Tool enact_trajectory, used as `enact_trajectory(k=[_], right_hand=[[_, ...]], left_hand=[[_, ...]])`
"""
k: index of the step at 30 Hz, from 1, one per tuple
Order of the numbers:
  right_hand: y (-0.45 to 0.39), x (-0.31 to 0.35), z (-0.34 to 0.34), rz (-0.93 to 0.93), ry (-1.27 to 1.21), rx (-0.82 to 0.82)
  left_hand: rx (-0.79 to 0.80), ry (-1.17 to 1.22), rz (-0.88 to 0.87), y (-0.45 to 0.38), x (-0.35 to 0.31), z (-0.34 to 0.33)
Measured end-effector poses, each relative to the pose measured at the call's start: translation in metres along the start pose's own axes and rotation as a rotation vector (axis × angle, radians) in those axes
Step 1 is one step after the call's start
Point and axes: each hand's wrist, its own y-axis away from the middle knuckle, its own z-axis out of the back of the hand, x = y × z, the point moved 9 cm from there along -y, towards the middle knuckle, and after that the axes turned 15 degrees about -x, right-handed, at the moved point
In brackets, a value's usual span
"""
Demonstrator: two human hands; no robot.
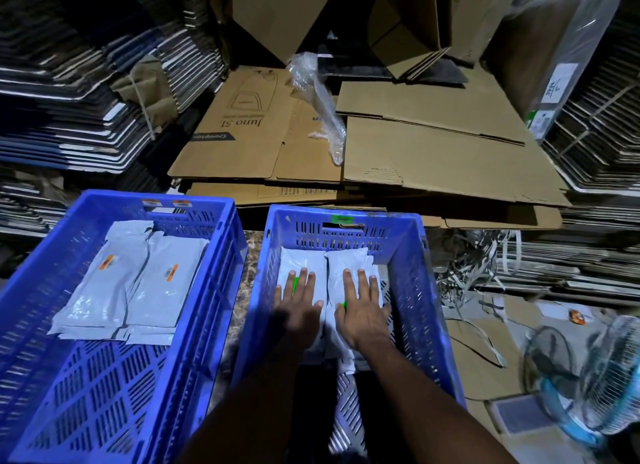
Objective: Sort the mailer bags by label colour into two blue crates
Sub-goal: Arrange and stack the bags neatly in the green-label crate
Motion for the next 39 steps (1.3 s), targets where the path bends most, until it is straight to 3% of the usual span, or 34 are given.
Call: enact_trajectory(k=[6,11,16,18,20,24,32,39], right_hand=[[-0.004,0.001,-0.011,-0.012,0.006,0.005],[-0.006,0.007,-0.002,-0.021,-0.034,0.033],[-0.030,0.037,0.040,0.197,0.023,-0.215],[-0.039,0.034,0.029,0.264,0.070,-0.164],[-0.041,0.020,0.011,0.179,-0.004,-0.063],[-0.042,0.005,-0.007,0.079,-0.103,-0.030],[-0.039,0.003,-0.010,0.108,-0.101,-0.069],[-0.040,0.007,0.000,0.109,-0.084,0.015]], left_hand=[[-0.145,0.141,-0.066,0.008,0.004,0.001],[-0.128,0.118,-0.022,-0.004,0.003,0.002],[-0.201,0.092,-0.063,-0.027,-0.007,0.018],[-0.142,0.048,-0.053,-0.034,-0.003,0.012],[-0.117,0.028,-0.043,-0.034,0.002,0.005],[-0.099,0.077,-0.042,-0.026,0.012,-0.010],[-0.289,0.226,-0.139,-0.015,0.006,0.006],[-0.090,0.060,-0.086,-0.026,0.003,0.003]])
